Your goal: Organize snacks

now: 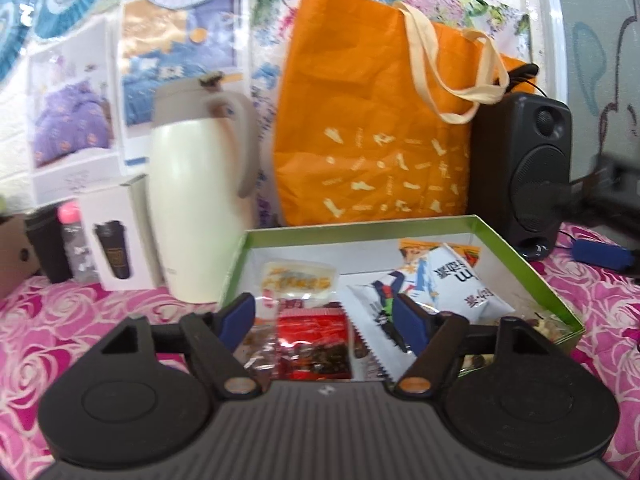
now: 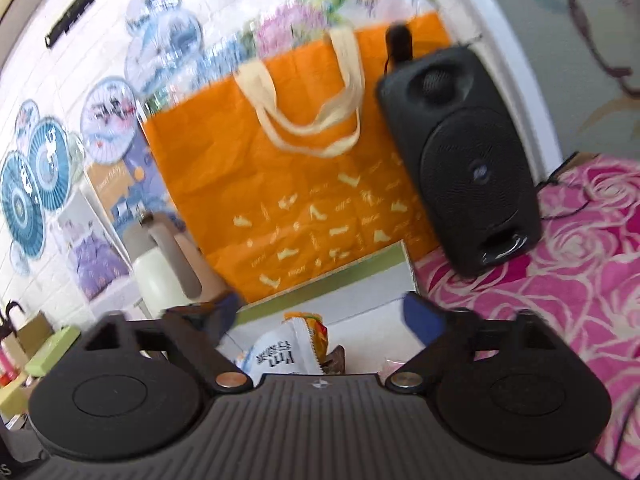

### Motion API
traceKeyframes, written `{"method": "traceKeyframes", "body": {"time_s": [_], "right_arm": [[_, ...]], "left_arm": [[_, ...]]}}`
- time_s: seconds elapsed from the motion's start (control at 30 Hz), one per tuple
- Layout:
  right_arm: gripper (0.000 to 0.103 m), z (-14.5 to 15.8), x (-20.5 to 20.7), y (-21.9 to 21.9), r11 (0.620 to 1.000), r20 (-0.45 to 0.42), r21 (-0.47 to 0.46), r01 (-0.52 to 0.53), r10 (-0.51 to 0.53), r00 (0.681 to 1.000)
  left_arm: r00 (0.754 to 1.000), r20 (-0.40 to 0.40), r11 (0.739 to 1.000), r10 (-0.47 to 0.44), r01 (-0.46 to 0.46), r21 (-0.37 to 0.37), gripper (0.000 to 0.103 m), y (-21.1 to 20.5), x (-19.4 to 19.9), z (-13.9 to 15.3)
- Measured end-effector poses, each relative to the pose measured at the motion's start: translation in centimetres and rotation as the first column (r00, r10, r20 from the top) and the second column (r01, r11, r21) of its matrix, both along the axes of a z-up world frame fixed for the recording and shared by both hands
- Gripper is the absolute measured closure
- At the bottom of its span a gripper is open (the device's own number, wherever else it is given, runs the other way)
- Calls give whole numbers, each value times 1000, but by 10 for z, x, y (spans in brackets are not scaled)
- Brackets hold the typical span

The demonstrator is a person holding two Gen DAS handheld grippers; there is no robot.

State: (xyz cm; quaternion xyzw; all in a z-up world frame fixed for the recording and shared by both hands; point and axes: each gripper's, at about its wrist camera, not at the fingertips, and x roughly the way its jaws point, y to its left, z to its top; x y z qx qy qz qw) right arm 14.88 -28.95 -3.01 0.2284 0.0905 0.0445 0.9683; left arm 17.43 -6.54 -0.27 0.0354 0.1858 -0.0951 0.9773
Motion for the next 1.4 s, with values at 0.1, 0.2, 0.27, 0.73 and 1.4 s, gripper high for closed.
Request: {"method": "traceKeyframes", "body": {"time_s": [0.1, 0.2, 0.27, 0.73, 1.4], "right_arm": [[0, 11, -27, 16, 993, 57, -101, 59, -54, 997], [0, 17, -58, 38, 958, 119, -240, 160, -134, 984], [0, 16, -80, 50, 924, 161, -315, 215, -171, 972], [0, -12, -178, 53, 868, 97, -330, 371, -360, 928], [0, -28, -184, 95, 856, 2, -456, 243, -272, 962]], "left_arm": [[999, 29, 999, 37, -38, 8, 1, 4, -19, 7], [993, 90, 997, 72, -74, 20, 0, 8, -49, 15], [991, 105, 996, 86, -89, 19, 0, 11, -68, 20], [982, 57, 984, 178, -177, -26, 0, 33, -179, 44], [986, 12, 985, 169, -168, -28, 0, 39, -196, 39]]}}
